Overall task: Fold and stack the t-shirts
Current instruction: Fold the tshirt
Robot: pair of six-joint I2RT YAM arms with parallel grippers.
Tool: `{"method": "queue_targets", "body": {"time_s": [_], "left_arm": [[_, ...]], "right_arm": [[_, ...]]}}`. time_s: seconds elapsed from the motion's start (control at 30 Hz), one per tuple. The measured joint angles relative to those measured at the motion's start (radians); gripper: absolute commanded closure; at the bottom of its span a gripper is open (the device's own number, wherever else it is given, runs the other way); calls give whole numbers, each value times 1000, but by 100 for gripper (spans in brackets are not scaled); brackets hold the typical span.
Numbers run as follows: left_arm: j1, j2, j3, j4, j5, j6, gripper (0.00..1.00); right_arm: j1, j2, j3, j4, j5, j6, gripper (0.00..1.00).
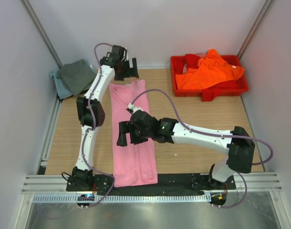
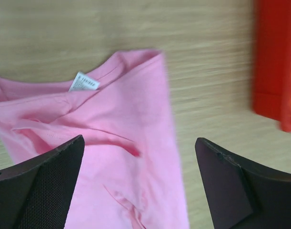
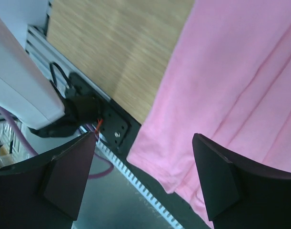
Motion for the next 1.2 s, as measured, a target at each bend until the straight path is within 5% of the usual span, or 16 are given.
{"method": "queue_targets", "body": {"time_s": [0.13,0.3,0.4,0.57,0.77,1.1,1.17,1.2], "left_arm": [[-21,-231,-2,10,-8,40,0],[-19,-647,-138,16,-107,55,0],[-6,-892,-383,16,-170,44,0],[-5,-1212,-959,0,-187,6,0],[-6,-1266,-1344,-74,-186,-11,0],[-7,-1595,-1475,-77,-185,-18,0],[-8,-1622,-1493,-54,-190,-26,0],[-8,-1630,-1502,-48,-193,-30,0]], "right_arm": [[-48,-47,125,-78,87,-80,9],[-259,-87,148,-110,126,-146,11],[-391,-56,168,-135,147,-200,13],[-497,190,424,-174,142,-298,14],[-575,554,748,-233,79,-365,19],[-646,842,912,-224,-14,-357,30],[-644,884,948,-200,-32,-347,36],[-643,900,961,-190,-39,-340,52]]}}
